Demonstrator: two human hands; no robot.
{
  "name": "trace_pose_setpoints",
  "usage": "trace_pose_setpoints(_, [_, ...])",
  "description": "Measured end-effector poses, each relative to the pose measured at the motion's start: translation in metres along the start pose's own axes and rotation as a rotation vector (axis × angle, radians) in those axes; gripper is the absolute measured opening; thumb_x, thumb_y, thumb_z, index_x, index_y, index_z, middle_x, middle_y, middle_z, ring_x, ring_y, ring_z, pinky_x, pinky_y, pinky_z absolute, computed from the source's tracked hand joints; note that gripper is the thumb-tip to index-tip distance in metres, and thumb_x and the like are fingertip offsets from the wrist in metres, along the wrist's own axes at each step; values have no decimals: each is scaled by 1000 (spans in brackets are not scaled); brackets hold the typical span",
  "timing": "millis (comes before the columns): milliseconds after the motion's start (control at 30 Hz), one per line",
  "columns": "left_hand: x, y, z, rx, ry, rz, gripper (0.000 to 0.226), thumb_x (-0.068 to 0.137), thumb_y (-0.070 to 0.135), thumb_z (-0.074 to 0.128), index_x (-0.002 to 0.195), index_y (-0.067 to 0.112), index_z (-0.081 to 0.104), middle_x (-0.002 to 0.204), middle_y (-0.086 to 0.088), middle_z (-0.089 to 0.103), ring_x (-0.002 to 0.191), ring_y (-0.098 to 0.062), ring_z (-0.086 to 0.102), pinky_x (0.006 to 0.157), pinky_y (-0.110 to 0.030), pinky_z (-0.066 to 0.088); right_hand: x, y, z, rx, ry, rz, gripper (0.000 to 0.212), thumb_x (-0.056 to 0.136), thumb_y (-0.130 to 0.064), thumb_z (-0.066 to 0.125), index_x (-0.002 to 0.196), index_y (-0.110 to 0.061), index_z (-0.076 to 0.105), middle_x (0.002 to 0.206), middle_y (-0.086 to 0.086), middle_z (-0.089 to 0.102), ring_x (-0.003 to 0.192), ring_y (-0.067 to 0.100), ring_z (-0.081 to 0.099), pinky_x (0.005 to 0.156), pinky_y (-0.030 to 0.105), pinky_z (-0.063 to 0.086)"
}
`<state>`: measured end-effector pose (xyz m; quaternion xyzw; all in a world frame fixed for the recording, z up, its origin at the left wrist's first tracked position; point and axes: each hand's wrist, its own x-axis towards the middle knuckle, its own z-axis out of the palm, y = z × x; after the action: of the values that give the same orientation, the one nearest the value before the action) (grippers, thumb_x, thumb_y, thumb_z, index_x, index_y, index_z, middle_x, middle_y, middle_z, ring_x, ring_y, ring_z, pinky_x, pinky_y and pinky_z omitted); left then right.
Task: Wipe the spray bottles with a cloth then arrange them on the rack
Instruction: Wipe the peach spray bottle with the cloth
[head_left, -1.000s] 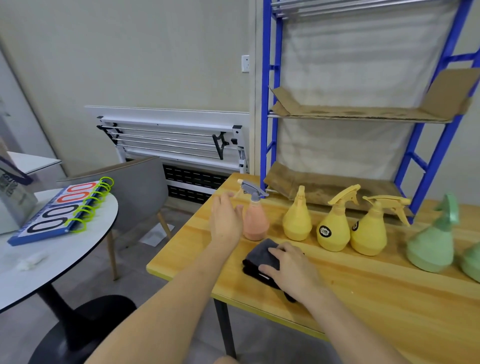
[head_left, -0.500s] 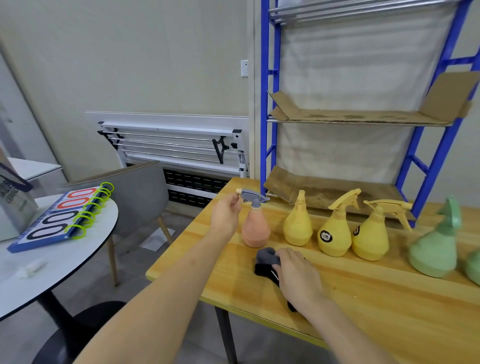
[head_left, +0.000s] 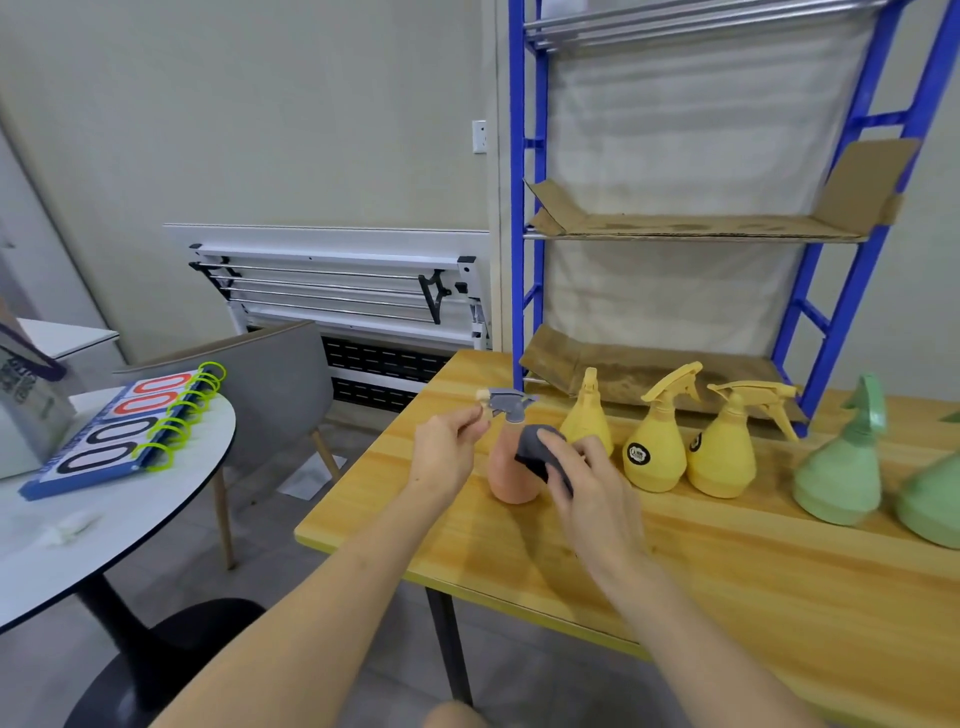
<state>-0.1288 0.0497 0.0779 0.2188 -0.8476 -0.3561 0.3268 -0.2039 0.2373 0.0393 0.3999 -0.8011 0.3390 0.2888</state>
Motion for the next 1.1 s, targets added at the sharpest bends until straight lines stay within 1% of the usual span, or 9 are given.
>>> trace_pose_setpoints(67, [-7, 3, -1, -23, -18, -10, 15, 101, 17, 65, 87, 23, 65, 66, 17, 57, 65, -2, 50, 63, -19, 43, 7, -4, -5, 13, 31, -37, 41, 98, -18, 66, 137, -29, 63, 94, -6, 48, 62, 10, 40, 40, 26, 35])
trace_pose_setpoints(100, [-10, 5, -2, -41, -34, -16, 18, 100, 18, 65, 115, 28, 68, 76, 16, 67, 75, -1, 61, 72, -17, 49, 10, -7, -7, 15, 44, -58, 40, 98, -19, 66, 137, -29, 64, 92, -6, 47, 61, 9, 38, 40, 26, 35])
trace_pose_setpoints(200, [-17, 12, -6, 19, -96, 93, 71, 102, 11, 59, 157, 45, 30, 85, 9, 70, 81, -2, 65, 75, -12, 48, 18, -14, -11, 5, 81, -138, 39, 95, -20, 70, 133, -26, 68, 89, -3, 48, 64, 9, 36, 41, 25, 35])
trace_pose_setpoints(333, [-20, 18, -9, 196, -114, 248, 66, 101, 4, 56, 151, 44, 41, 103, 4, 70, 87, -11, 64, 76, -23, 53, 27, -21, -10, -53, 29, -176, 47, 86, -15, 79, 130, -25, 68, 92, 0, 52, 71, 18, 55, 46, 25, 32])
trace_pose_setpoints(433, [-19, 20, -11, 176, -148, 252, 60, 101, 2, 56, 146, 40, 47, 105, 5, 70, 90, -10, 63, 72, -8, 47, 30, -21, -6, -63, -18, -137, 50, 86, -14, 79, 133, -24, 65, 96, 3, 52, 76, 25, 61, 45, 29, 36])
trace_pose_setpoints(500, [-16, 22, -12, 179, -164, 236, 60, 102, 5, 56, 148, 41, 46, 102, 3, 69, 91, -13, 64, 75, -16, 51, 26, -18, -3, -72, -47, -105, 47, 88, -14, 76, 133, -23, 66, 98, 5, 54, 76, 29, 62, 44, 31, 39])
trace_pose_setpoints(600, [-15, 22, -10, 174, -188, 220, 60, 102, 8, 57, 148, 45, 44, 98, 1, 68, 93, -16, 65, 82, -33, 56, 15, -12, 1, -94, -90, -51, 46, 89, -14, 75, 133, -23, 66, 95, 5, 51, 68, 32, 61, 42, 31, 35])
trace_pose_setpoints(900, [-19, 25, -10, 146, -185, 208, 58, 102, 6, 56, 146, 41, 48, 99, 0, 66, 93, -17, 64, 84, -35, 56, 19, -15, -5, -44, 30, -82, 38, 96, -17, 66, 134, -20, 67, 93, 3, 52, 66, 16, 50, 45, 27, 32])
trace_pose_setpoints(1100, [-12, 24, -7, 141, -205, 199, 54, 103, 12, 58, 145, 44, 47, 97, 5, 65, 94, -15, 63, 84, -33, 54, 5, -1, 6, -34, -86, 75, 39, 96, -15, 66, 135, -22, 67, 92, 1, 50, 62, 23, 54, 44, 35, 43])
